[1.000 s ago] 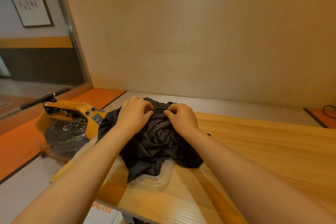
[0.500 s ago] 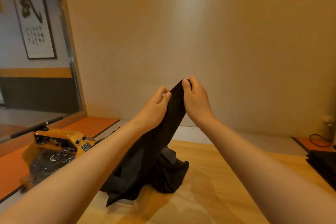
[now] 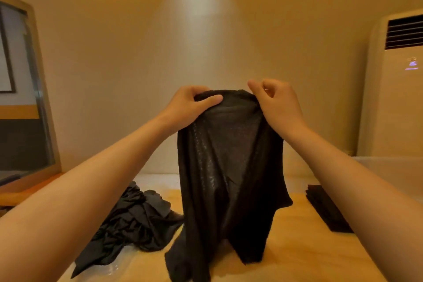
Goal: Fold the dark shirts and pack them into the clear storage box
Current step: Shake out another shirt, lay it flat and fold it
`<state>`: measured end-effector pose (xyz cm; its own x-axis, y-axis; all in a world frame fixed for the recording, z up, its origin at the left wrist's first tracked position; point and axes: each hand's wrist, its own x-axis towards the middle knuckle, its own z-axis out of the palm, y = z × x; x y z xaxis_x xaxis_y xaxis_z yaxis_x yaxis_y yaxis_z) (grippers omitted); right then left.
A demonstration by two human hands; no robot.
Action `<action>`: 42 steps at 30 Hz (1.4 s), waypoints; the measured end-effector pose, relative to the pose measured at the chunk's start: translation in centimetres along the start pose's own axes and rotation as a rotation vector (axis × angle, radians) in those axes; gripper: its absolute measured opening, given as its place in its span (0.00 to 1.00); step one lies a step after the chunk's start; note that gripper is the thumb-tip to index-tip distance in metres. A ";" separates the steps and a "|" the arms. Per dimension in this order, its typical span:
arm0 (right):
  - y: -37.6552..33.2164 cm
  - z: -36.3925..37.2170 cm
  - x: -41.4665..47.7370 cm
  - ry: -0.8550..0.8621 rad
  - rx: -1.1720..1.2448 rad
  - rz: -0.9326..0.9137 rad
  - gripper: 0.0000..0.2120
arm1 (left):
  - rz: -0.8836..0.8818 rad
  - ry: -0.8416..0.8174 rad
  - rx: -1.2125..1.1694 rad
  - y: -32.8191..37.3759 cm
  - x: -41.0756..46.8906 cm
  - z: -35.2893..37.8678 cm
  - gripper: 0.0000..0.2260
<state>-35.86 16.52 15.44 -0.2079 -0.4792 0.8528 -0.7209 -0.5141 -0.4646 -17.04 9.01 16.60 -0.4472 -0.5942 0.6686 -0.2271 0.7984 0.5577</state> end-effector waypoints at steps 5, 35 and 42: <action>1.8 -1.5 -1.5 -0.467 -0.272 0.013 0.25 | -0.090 -0.036 0.003 -2.8 -0.8 0.2 0.11; 10.9 0.8 7.0 0.076 -0.056 0.353 0.05 | -0.222 0.510 0.048 -13.0 4.9 -9.3 0.11; 8.1 -0.7 6.3 0.132 0.123 0.277 0.05 | 0.065 0.597 0.173 -7.1 2.1 -10.0 0.09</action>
<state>-43.46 9.88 17.26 -0.4744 -0.5205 0.7099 -0.5416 -0.4632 -0.7015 -7.69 1.13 18.98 0.0843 -0.4562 0.8859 -0.3749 0.8092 0.4524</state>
